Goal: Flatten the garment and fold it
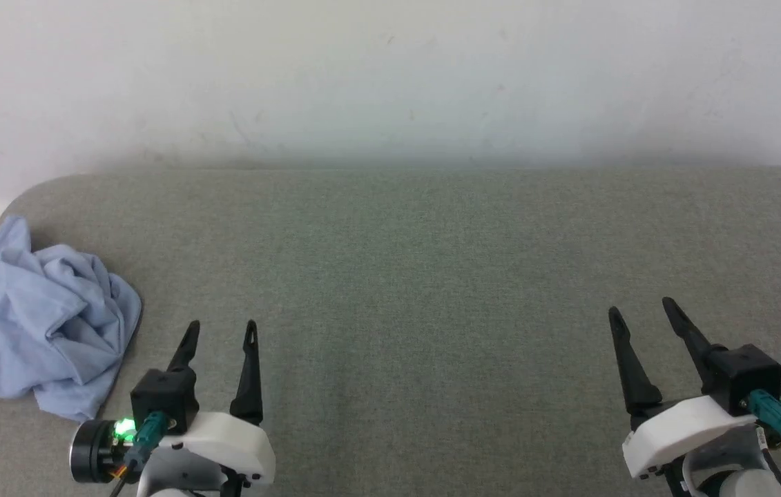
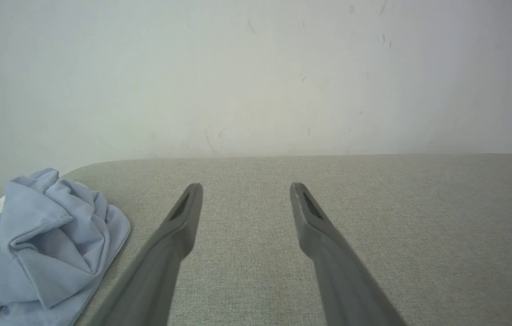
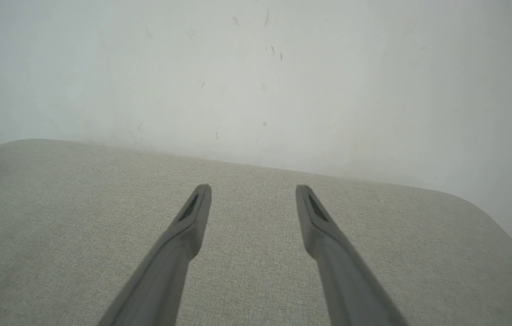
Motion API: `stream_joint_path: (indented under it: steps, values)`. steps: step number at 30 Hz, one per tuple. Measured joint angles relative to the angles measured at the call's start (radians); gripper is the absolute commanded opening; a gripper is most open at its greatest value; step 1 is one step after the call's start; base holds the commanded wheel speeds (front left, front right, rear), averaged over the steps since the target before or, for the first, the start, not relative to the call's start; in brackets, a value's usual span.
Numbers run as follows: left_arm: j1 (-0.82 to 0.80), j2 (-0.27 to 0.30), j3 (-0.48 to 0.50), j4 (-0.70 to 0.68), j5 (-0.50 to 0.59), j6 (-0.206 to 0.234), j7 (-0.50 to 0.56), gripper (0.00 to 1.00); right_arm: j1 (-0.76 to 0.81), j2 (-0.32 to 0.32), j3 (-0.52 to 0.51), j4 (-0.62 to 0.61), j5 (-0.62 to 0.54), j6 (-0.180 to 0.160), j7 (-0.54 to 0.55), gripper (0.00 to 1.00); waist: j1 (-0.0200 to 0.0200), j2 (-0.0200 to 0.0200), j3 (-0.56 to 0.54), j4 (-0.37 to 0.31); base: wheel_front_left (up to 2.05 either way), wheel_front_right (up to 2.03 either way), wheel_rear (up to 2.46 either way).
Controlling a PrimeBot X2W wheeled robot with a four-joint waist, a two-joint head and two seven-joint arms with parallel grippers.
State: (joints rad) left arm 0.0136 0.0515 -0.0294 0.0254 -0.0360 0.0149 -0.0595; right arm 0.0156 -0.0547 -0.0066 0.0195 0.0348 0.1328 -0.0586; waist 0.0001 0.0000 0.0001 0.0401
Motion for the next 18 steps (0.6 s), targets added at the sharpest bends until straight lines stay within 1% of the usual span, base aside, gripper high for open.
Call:
stream_joint_path:
  steps: [18]
  values:
    - [0.001, 0.000, -0.014, 0.006, -0.010, 0.021, -0.037, 1.00, 0.001, 0.000, 0.007, 0.007, -0.003, 0.000, -0.040, 1.00, 0.0000, 0.0000, -0.007, 0.091, 0.00, 0.00, 0.00]
